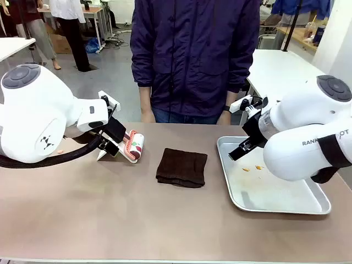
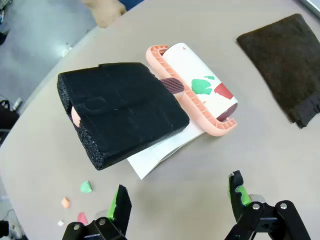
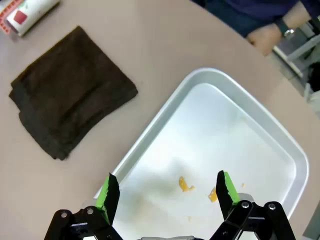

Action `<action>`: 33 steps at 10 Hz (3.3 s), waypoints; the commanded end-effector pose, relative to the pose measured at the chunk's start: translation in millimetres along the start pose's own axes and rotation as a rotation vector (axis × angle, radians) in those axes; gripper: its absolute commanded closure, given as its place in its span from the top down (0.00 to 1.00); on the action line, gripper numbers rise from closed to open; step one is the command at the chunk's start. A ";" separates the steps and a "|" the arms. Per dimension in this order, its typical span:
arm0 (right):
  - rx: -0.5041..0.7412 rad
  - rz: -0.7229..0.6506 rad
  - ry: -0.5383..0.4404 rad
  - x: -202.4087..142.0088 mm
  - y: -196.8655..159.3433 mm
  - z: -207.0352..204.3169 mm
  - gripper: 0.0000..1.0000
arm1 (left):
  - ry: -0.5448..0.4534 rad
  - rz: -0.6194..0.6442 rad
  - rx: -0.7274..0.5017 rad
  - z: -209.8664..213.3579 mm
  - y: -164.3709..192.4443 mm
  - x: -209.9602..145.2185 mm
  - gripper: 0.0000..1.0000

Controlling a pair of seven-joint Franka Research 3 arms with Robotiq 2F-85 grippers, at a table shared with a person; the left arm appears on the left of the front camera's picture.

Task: Clean the surface of the table.
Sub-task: Hold the Lint Roller with your left hand and the towel with your right hand.

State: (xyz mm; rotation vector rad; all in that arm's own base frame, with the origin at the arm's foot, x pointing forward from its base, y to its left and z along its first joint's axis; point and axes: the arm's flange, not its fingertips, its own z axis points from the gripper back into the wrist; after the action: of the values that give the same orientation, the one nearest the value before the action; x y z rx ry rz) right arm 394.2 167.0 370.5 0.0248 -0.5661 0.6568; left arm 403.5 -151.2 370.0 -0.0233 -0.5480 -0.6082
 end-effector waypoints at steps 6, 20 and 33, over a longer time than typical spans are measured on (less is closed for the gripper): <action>0.000 0.000 0.000 0.1 0.0 0.0 1.00 | 0.000 0.000 0.000 0.1 0.0 0.0 1.00; 0.217 -0.460 0.167 -10.3 -9.0 82.3 1.00 | 0.243 0.004 0.203 75.0 10.7 36.9 1.00; 0.362 -0.580 0.126 -24.8 -35.0 126.6 1.00 | 0.322 0.075 0.206 107.4 15.6 46.8 1.00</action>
State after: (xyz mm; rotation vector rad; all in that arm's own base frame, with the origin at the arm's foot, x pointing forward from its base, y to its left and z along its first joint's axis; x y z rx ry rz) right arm 333.7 101.0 470.1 0.4350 -0.2853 0.1767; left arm 394.0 -150.3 487.4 0.2395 -0.2803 -0.4566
